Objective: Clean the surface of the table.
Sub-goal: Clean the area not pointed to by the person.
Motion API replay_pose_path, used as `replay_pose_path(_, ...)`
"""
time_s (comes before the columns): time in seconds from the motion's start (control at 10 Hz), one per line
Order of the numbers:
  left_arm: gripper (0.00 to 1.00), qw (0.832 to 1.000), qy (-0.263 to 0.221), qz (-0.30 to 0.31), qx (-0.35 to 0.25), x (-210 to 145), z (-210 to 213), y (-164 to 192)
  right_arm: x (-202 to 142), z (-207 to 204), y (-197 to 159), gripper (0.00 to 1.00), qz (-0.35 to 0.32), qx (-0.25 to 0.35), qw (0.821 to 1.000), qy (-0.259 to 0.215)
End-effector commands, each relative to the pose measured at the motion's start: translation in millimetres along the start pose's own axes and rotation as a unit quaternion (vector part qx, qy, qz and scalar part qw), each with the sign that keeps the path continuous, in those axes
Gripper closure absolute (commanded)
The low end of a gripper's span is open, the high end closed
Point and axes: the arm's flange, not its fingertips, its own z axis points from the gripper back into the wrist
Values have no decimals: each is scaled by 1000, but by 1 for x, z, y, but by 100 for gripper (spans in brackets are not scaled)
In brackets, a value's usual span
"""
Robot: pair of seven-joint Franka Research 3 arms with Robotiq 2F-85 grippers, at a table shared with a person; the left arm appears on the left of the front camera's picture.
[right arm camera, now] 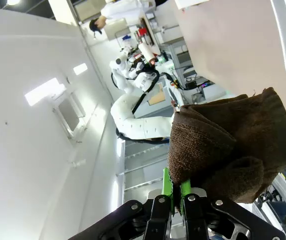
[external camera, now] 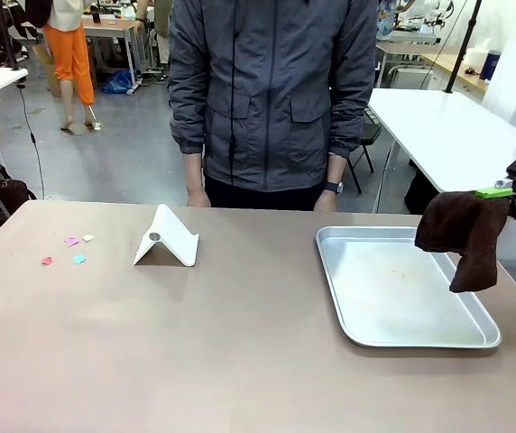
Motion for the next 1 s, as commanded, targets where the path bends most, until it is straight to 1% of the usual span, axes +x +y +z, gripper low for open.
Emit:
replay_pose_path(0.0,77,1000,-1,-6,-2,-2,1,-3,0,2,5,94,8,1,1000,8)
replay_pose_path(0.3,77,1000,0,0,0,0,0,0,0,2,5,94,8,1,1000,8)
replay_pose_path(0.4,77,999,-17,-3,43,-3,-13,-9,0,2,5,94,8,1,1000,8)
replay_pose_path(0.5,77,997,-5,7,79,-1,-31,-24,0,2,5,94,8,1,1000,8)
replay_pose_path(0.7,77,989,-9,26,144,10,-69,-50,0,2,5,94,8,1,1000,8)
replay_pose_path(0.9,77,977,-13,56,206,27,-106,-64,0,2,5,94,8,1,1000,8)
